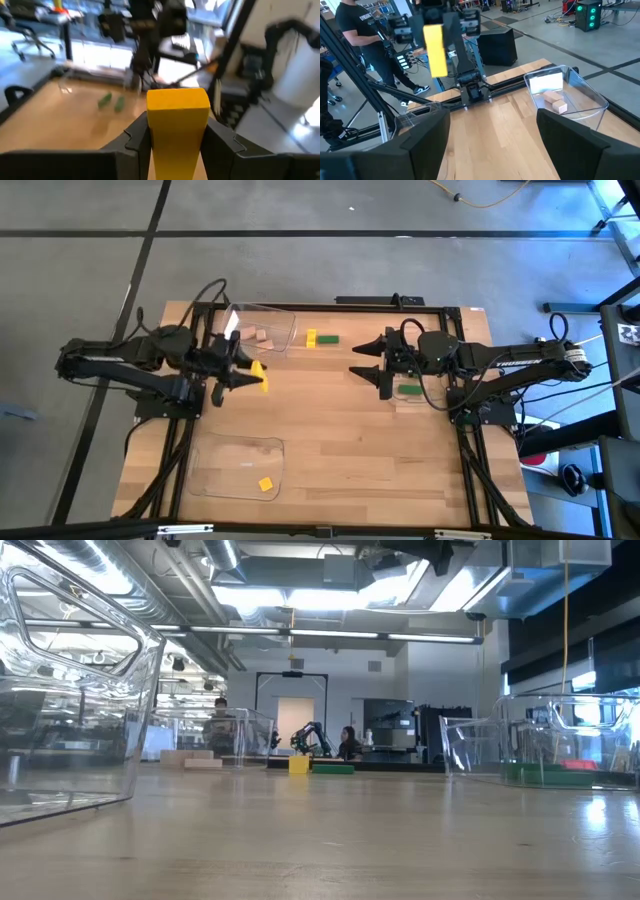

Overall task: Sort & place blocks by color
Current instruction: Put the right yellow block into the bottom left transparent bin

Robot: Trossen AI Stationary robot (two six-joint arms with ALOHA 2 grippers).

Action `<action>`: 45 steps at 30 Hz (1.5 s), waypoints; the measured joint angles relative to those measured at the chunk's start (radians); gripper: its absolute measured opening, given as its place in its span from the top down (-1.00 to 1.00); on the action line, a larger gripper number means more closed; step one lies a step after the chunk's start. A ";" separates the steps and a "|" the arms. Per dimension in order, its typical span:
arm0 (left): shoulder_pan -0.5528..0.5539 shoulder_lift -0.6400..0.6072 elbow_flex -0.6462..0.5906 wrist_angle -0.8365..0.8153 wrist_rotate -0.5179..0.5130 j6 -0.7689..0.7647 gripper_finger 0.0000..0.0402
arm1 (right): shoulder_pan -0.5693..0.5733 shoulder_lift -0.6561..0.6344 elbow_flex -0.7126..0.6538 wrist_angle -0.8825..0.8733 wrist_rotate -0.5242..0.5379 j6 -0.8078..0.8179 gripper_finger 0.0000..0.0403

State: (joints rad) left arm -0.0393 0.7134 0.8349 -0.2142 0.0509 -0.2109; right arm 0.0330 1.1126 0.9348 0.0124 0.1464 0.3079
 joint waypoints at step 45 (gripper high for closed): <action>-0.695 0.813 0.180 -0.566 -0.020 -0.490 0.41 | 0.000 0.000 -0.001 -0.094 0.003 -0.032 -0.49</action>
State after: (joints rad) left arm -0.7339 1.5261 1.0145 -0.7802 0.0306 -0.7005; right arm 0.0330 1.1126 0.9340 -0.0818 0.1490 0.2756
